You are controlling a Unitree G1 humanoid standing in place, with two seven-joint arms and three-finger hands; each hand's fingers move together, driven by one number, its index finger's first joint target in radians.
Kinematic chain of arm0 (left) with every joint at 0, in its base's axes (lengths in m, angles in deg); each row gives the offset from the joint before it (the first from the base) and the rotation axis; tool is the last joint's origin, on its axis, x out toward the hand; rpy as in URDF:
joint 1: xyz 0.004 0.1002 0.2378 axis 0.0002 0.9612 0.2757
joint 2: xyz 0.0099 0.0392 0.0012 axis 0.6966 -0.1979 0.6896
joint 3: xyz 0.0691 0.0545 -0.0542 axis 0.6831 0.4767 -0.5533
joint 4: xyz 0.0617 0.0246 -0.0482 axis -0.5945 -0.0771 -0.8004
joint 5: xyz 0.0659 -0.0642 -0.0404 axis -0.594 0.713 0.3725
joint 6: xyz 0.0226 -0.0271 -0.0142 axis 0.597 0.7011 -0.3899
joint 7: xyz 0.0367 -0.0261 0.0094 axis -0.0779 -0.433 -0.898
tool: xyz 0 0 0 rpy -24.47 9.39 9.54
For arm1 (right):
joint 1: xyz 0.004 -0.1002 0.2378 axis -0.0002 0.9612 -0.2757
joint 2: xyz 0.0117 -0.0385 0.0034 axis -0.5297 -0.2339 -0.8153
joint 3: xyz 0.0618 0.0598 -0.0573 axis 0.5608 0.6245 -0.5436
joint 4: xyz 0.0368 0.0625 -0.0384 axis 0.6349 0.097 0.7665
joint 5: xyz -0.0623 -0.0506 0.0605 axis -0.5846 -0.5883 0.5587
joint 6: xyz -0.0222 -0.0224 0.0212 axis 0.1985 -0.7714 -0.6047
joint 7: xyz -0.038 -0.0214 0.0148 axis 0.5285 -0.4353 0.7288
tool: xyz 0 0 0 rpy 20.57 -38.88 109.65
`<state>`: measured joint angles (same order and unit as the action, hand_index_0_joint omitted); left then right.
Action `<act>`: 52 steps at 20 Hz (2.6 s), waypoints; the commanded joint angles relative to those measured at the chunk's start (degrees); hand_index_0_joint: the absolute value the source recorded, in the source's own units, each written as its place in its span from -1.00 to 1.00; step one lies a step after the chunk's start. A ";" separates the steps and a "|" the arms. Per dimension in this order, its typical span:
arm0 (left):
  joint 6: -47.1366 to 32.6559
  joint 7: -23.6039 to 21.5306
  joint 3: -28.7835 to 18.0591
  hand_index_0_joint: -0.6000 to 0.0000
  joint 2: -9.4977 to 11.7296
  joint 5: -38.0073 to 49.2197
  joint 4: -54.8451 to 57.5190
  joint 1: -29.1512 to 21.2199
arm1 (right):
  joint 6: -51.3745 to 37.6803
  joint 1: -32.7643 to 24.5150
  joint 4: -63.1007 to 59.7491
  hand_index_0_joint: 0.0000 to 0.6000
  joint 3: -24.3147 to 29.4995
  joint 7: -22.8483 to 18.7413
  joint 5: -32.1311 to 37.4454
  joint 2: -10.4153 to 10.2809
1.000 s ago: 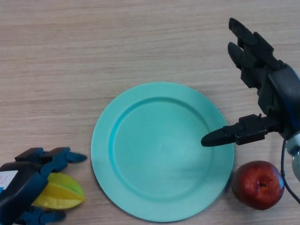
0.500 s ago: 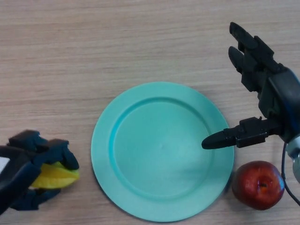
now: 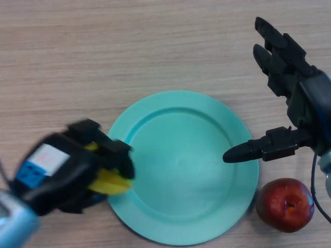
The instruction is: Pick up the yellow starfruit and place it on the plate
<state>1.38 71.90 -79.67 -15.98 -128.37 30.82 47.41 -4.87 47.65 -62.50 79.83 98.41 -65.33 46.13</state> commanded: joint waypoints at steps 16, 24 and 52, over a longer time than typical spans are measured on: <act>13.62 -18.37 14.80 0.00 -6.54 1.86 -3.09 -10.88 | -5.44 -1.09 4.17 -1.00 3.07 -1.50 2.72 1.63; 17.46 -17.79 14.84 1.00 -6.25 -0.16 -0.90 -9.50 | -5.46 -0.36 4.34 -1.00 2.91 -1.91 2.44 1.50; 38.40 -17.52 -4.42 1.00 0.16 56.57 7.97 -8.88 | -6.33 -0.88 1.30 -1.00 2.95 -2.08 3.29 1.41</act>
<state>44.35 53.70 -81.87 -17.49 -70.32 34.88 39.77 -4.49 48.55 -65.06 79.93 98.02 -65.22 46.29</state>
